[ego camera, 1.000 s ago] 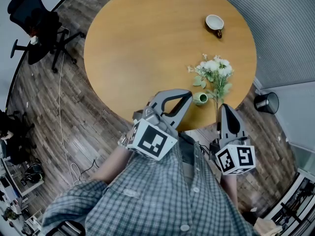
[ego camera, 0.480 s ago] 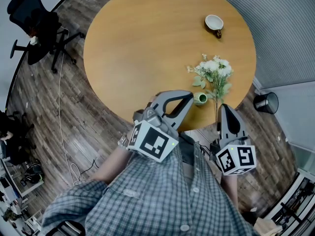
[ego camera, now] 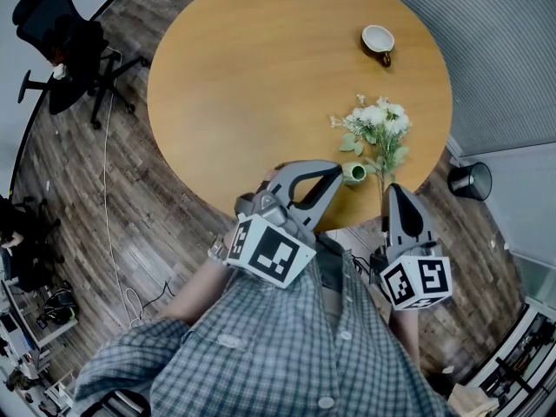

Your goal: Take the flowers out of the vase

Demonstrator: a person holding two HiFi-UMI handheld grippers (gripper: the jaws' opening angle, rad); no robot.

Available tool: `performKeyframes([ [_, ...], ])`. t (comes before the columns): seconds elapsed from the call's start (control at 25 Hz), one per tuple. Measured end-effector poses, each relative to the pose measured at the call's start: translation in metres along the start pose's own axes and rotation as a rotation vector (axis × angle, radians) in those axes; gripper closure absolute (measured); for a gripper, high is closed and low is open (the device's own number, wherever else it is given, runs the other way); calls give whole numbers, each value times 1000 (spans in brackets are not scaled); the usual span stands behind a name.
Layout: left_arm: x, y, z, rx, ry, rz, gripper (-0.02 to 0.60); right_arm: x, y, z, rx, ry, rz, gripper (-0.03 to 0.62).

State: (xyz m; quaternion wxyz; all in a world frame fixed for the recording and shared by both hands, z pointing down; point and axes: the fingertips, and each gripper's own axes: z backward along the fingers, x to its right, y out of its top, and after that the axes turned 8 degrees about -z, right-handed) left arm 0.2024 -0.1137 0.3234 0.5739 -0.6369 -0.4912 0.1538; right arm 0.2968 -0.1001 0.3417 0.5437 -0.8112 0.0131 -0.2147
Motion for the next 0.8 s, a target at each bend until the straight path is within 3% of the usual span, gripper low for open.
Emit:
performKeyframes([
  [0.8, 1, 1, 2, 2, -3, 3, 573, -3, -5, 2, -22, 1, 1, 583],
])
